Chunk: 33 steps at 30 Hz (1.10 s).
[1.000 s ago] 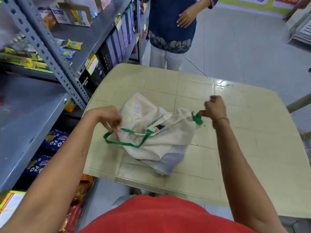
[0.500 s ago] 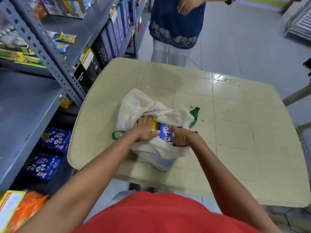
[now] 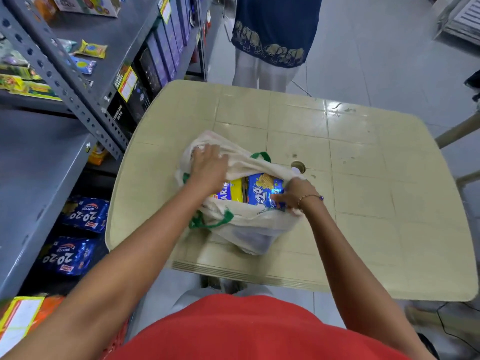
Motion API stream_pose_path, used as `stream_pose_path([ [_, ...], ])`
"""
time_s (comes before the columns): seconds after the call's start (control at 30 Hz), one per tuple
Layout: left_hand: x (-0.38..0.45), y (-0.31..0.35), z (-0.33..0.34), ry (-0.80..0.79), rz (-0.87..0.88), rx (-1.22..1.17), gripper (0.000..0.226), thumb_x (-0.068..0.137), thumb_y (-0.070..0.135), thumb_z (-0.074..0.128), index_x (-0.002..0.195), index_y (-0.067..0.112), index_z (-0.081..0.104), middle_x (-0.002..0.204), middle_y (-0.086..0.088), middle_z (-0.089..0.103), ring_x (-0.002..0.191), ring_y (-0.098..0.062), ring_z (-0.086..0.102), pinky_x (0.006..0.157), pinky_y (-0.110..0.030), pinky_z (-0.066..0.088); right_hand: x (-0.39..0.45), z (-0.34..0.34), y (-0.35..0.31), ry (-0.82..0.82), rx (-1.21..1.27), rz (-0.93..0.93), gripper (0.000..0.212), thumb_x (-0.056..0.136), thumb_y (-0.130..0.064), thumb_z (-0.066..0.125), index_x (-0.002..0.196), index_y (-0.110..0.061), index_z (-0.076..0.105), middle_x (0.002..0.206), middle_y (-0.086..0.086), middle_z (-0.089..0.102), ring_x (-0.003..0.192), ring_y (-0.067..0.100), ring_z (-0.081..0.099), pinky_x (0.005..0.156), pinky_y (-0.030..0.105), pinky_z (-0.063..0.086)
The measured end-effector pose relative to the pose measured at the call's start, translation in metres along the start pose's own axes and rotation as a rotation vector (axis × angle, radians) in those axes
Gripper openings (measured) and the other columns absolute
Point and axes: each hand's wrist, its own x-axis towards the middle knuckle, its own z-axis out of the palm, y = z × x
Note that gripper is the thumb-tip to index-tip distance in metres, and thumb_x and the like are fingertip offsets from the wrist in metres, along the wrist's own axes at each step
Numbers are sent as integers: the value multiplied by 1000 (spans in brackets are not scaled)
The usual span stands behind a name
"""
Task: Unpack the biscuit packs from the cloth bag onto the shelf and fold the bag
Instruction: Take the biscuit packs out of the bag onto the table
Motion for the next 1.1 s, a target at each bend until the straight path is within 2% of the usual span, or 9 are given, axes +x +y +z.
stream_pose_path([
  [0.07,-10,42,-1,130,94,-134,43,80,19,56,121,8,49,126,-18,50,117,-33,44,94,-44,34,7,-1,-16,110,-37,-72,30,81,-35,65,94,-8,67,102,17,65,95,32,62,73,29,42],
  [0.2,-51,90,29,-526,254,-214,86,91,51,48,150,6,5,159,-17,-10,146,-38,3,116,-50,19,29,6,-32,65,109,-242,38,93,-19,48,130,-12,55,133,17,54,119,31,52,100,33,39],
  [0.3,-86,92,50,-735,356,-126,96,89,56,49,150,14,-11,149,-6,-42,140,-41,-27,117,-59,5,43,13,-26,-17,151,-240,41,95,-22,46,135,-16,47,136,14,52,121,30,51,101,34,40],
  [0.43,-101,77,45,-929,559,-174,85,93,60,36,151,19,-10,155,0,-31,137,-36,-34,116,-50,-9,53,17,-21,-20,187,-166,44,93,-38,48,133,-21,49,135,15,54,119,31,53,96,34,43],
  [0.53,-85,66,43,-1139,419,-531,66,98,51,28,150,10,21,159,-8,16,146,-23,16,114,-31,16,57,14,-16,-78,101,-104,58,86,-58,50,132,-22,51,133,13,56,118,31,54,96,36,43],
  [0.6,-76,66,49,-1003,142,-849,65,97,53,27,132,3,49,133,-20,53,114,-33,56,95,-32,42,57,9,-8,-141,52,-49,66,80,-68,50,127,-20,55,125,13,61,109,30,58,92,36,47],
  [0.73,-69,65,74,-680,-440,-1215,82,92,65,24,107,-6,62,95,-24,71,54,-22,62,53,-26,50,51,2,12,-133,60,85,85,69,-78,53,116,-8,59,115,13,63,99,29,61,87,35,48],
  [0.93,-69,60,75,-701,-502,-1307,84,91,67,17,135,1,43,118,-25,63,81,-34,70,59,-31,55,21,5,34,-230,574,72,61,64,-57,76,97,-7,70,92,11,75,81,25,72,82,37,58],
  [1.1,-59,42,52,-638,-408,-1412,79,80,80,24,98,13,64,91,-13,71,73,-25,71,65,-33,60,1,-15,38,-61,896,-82,37,70,-46,77,86,-14,72,82,6,77,69,21,72,60,26,57],
])
